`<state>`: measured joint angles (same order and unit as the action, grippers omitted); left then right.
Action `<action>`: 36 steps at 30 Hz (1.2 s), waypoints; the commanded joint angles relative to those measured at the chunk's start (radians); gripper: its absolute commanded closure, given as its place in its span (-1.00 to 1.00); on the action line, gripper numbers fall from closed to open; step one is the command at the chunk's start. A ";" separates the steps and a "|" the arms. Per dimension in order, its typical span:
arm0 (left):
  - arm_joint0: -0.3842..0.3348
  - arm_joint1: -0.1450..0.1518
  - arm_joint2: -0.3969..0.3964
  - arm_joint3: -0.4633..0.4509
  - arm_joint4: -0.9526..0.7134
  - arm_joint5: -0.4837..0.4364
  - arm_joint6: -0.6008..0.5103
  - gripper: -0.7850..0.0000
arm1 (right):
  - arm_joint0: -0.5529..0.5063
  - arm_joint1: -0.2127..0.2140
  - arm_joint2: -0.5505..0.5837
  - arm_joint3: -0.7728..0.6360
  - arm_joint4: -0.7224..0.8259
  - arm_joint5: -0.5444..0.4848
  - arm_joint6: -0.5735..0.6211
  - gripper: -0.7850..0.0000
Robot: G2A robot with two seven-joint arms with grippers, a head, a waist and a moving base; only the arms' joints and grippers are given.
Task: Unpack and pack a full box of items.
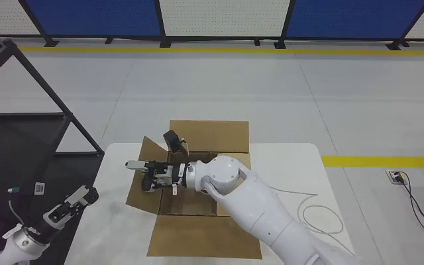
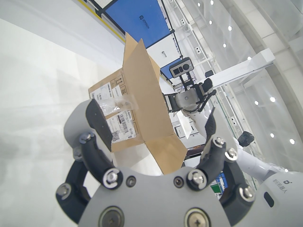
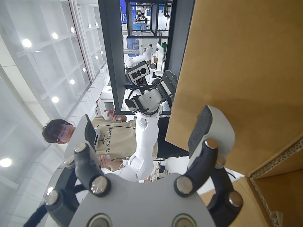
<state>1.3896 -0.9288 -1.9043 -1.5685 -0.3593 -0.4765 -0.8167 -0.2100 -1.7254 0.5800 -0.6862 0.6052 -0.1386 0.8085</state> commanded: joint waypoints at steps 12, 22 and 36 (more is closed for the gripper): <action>0.002 0.000 0.000 0.006 0.007 0.025 0.018 -1.00 | 0.021 -0.022 -0.020 0.040 -0.014 0.028 0.002 -1.00; -0.025 -0.007 0.026 0.021 0.007 0.169 0.156 -1.00 | -0.039 -0.048 -0.018 0.008 -0.049 0.148 -0.144 -1.00; -0.018 -0.010 0.029 0.018 -0.085 0.221 0.115 -1.00 | -0.022 -0.079 -0.025 0.031 -0.188 0.103 -0.137 -1.00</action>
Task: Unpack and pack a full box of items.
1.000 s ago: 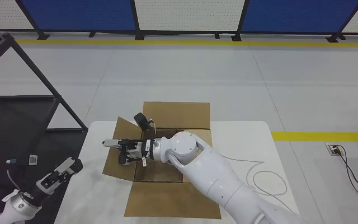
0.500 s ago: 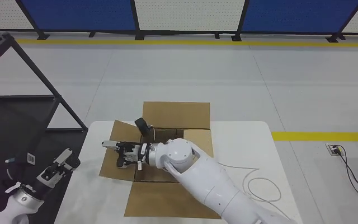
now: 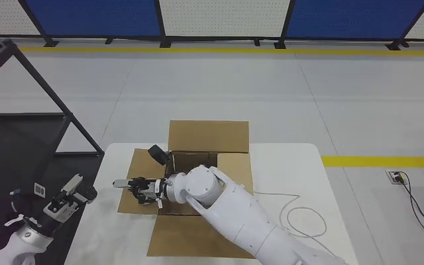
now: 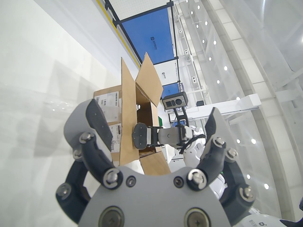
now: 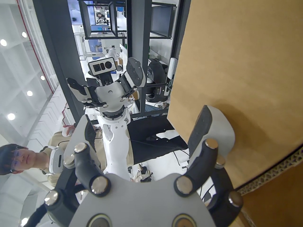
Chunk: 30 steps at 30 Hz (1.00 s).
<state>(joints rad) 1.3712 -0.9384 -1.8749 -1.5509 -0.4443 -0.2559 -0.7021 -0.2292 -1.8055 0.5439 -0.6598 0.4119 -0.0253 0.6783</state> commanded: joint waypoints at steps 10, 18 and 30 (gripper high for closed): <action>0.014 -0.003 0.007 -0.070 0.004 -0.001 0.013 -1.00 | -0.072 0.052 0.130 -0.074 -0.054 -0.094 -0.119 -1.00; 0.023 0.002 -0.011 -0.169 -0.025 0.025 -0.086 -1.00 | -0.212 0.130 0.260 -0.287 -0.147 -0.051 -0.104 -1.00; 0.052 0.007 -0.004 -0.248 -0.055 0.042 -0.199 -1.00 | -0.291 0.143 0.288 -0.364 -0.134 -0.011 -0.010 -1.00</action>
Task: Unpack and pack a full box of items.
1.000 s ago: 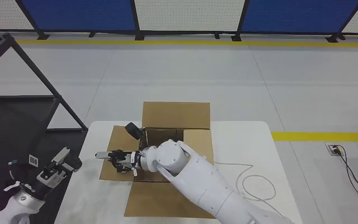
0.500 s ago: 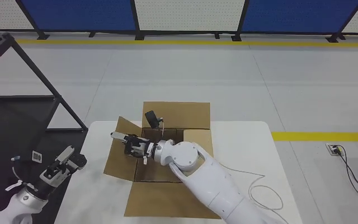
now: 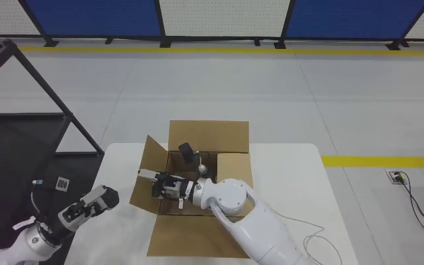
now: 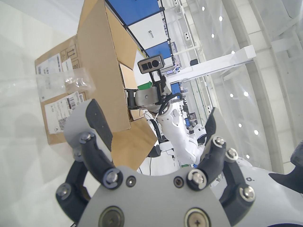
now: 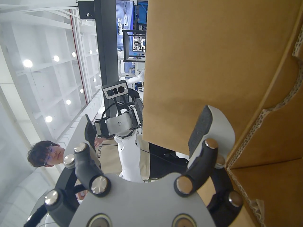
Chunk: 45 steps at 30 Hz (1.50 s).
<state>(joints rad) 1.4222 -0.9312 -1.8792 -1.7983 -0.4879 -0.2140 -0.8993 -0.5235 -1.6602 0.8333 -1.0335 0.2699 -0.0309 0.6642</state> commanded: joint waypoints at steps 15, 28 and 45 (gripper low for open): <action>0.016 -0.004 -0.040 0.059 -0.175 0.028 -0.023 -1.00 | 0.088 -0.079 -0.075 0.198 0.121 -0.061 0.023 -1.00; -0.025 -0.006 -0.011 0.160 -0.162 0.099 0.083 -1.00 | 0.157 -0.150 -0.130 0.358 0.142 -0.028 0.011 -1.00; -0.028 -0.008 -0.047 0.223 -0.176 0.077 0.108 -1.00 | 0.232 -0.234 -0.204 0.434 0.025 0.103 -0.103 -1.00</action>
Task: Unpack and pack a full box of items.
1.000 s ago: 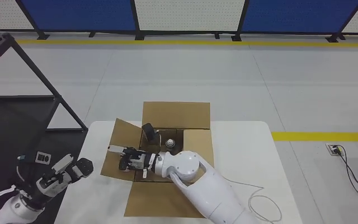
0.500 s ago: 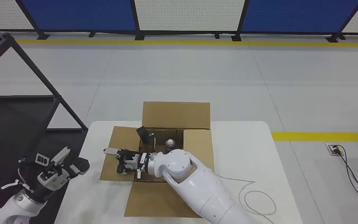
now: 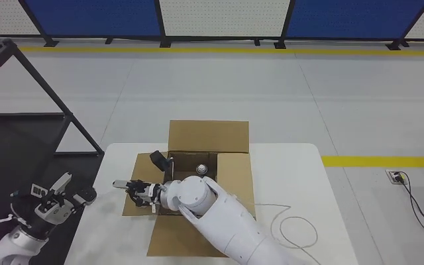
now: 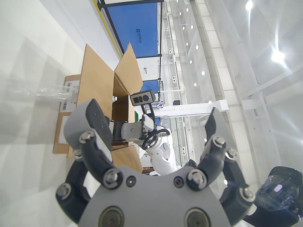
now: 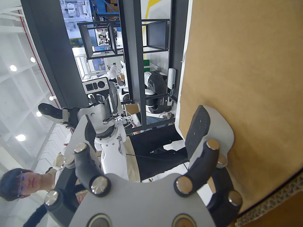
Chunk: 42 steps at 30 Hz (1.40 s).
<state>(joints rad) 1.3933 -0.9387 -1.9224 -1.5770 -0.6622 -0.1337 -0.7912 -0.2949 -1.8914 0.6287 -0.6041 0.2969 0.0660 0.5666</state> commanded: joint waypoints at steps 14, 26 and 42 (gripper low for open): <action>0.001 0.000 -0.040 0.026 -0.027 -0.018 -0.016 -1.00 | 0.023 -0.038 0.019 0.061 -0.018 0.014 -0.004 -1.00; -0.003 -0.001 -0.042 0.042 -0.033 -0.026 -0.019 -1.00 | 0.034 -0.052 0.046 0.099 -0.040 0.028 0.012 -1.00; -0.008 -0.004 -0.035 0.050 -0.031 -0.026 -0.011 -1.00 | 0.041 -0.062 0.090 0.117 -0.056 -0.022 0.028 -1.00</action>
<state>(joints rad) 1.3857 -0.9422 -1.9583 -1.5266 -0.6939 -0.1605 -0.8029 -0.2521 -1.9548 0.7138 -0.4831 0.2395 0.0577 0.5930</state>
